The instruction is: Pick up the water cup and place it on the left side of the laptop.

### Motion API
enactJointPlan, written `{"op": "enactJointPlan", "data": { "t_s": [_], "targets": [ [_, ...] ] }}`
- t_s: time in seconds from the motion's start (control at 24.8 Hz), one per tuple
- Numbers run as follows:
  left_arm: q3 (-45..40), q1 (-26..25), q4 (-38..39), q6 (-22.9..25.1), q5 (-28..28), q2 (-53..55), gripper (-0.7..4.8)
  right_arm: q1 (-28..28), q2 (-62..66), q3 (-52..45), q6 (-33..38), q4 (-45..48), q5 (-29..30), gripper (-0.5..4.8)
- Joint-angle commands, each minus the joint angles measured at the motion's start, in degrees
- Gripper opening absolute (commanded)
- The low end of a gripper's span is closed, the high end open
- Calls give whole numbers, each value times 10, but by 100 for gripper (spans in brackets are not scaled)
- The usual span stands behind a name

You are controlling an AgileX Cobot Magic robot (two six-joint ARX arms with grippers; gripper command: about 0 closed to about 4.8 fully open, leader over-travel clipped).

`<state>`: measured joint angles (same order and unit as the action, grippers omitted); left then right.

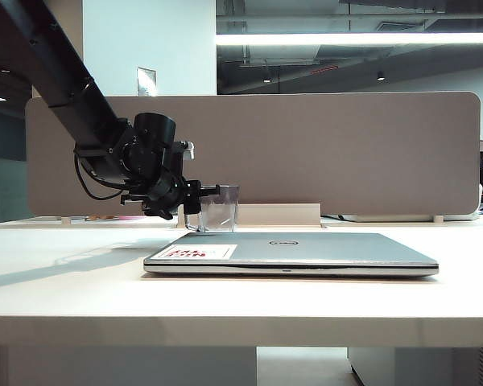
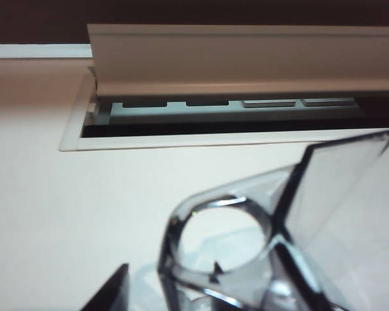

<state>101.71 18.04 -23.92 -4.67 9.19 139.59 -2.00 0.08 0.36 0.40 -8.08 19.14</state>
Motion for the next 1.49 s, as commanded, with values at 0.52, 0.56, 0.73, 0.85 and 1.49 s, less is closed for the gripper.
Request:
{"op": "enactJointPlan", "data": {
  "t_s": [0.52,0.56,0.73,0.85,1.49],
  "targets": [
    [4,-28,-28,17,-31,2,73,0,-1,-3,1,6,3,-8],
    [4,-28,-28,17,-33,2,73,0,-1,-3,1,6,3,-8],
    [4,-28,-29,17,-45,2,68,0,-1,-3,1,6,3,-7],
    [4,-28,-28,17,-45,2,29,0,-1,-3,1,6,3,-8],
    [4,-28,18,17,-45,-54,-6,0,-1,-3,0,5,3,-8]
  ]
}}
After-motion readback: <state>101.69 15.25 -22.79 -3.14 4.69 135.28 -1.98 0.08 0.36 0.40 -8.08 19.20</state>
